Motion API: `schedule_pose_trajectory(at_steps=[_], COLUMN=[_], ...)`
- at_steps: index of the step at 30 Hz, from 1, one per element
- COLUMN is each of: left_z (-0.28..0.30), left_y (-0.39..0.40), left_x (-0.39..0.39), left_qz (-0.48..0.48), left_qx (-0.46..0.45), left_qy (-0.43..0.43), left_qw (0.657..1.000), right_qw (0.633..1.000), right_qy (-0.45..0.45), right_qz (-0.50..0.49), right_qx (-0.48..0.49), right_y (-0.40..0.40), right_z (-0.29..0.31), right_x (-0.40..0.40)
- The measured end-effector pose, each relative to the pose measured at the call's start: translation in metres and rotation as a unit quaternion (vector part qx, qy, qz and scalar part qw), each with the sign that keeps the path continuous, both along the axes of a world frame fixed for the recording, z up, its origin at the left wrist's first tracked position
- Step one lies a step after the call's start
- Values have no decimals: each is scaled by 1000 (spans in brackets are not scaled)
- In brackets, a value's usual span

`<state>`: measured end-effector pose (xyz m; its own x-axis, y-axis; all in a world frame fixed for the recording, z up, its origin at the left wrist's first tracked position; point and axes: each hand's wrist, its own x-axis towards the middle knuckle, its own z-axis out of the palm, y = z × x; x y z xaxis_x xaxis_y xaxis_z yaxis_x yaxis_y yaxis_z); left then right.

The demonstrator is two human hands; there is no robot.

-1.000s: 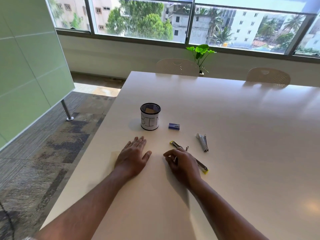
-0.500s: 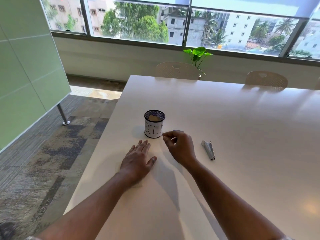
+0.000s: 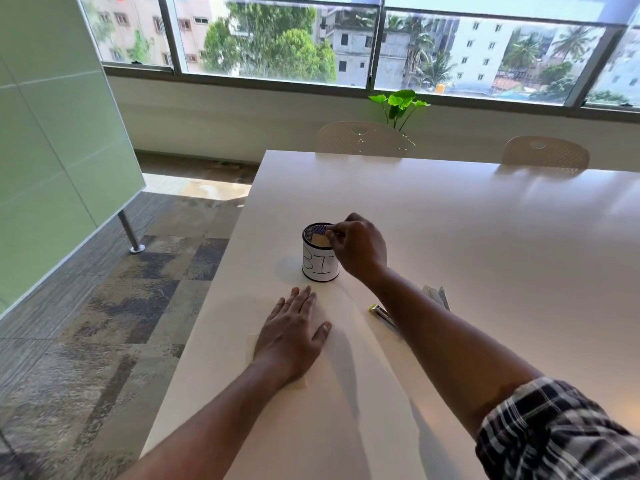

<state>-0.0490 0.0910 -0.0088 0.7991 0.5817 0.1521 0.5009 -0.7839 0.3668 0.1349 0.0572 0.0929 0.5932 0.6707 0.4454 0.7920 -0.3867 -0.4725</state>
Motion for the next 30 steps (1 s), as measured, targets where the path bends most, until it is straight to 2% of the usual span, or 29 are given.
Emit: schedule_pose_trajectory(at_steps=[9,12,15,20,25,30], left_z=[0,-2,-3,-6,-5,5], left_y=[0,-1,0,0,-2,-5], left_x=[0,0,1,0,-2,-6], left_qz=[-5,-5,-8,-17,-28,-61], left_qx=[1,6,4,6,5,26], left_qy=[2,-4,-14,-37,-73,-102], left_qw=[1000,1000,1000,999,997,993], right_qw=[993,994,994,988,988,995], right_qy=[48,61,28,22,24,35], right_qz=[-44,-55,-100,-142,-129,-64], right_qx=[103,72,36,-61,-76,-68], right_y=[-61,-108,-149,-176,-177,-182], right_z=[0,-17,-40,-71,-77,-73], right_x=[-12,-13,-16,-23,-25,-27])
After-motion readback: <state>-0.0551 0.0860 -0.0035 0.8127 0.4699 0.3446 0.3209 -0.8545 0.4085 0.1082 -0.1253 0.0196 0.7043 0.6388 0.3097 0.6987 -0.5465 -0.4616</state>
